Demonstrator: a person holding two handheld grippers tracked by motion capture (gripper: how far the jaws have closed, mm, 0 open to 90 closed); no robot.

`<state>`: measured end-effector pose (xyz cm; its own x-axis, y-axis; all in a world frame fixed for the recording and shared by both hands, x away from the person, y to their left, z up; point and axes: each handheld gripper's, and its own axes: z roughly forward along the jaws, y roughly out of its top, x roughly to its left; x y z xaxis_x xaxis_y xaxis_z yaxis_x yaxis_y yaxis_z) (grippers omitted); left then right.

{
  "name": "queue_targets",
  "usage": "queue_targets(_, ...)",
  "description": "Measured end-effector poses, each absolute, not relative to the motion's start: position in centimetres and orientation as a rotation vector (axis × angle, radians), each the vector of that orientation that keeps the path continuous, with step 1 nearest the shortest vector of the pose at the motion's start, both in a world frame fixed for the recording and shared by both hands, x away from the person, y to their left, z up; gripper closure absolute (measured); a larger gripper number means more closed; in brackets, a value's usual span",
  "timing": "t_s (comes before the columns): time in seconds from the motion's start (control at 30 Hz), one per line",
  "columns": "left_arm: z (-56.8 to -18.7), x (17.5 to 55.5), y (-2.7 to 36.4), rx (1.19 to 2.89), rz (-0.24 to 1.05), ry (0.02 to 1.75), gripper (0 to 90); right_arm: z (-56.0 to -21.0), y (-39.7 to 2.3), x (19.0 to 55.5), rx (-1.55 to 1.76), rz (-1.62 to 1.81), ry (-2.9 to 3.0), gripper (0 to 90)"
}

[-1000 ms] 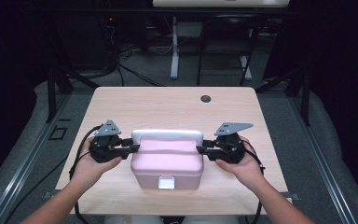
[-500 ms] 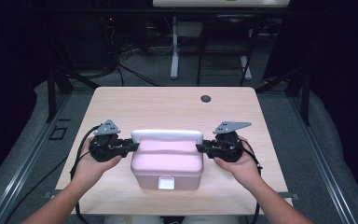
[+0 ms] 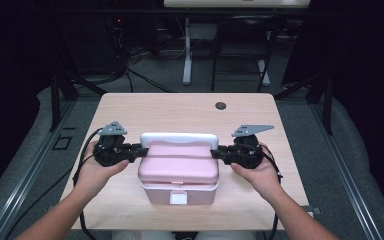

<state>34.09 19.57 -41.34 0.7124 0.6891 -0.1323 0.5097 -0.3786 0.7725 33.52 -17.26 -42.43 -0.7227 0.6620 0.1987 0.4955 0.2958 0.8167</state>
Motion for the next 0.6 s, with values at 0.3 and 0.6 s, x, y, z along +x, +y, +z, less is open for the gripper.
queue_targets(0.3,-41.3,34.2,19.6,2.067,0.269,0.898,69.5,-42.2,-17.3,33.7,1.092,1.394,2.391,74.8)
queue_targets(0.6,-40.9,32.2,22.1,2.044,0.305,0.88,68.5,-42.1,-17.3,33.8,1.1,1.395,2.391,74.8)
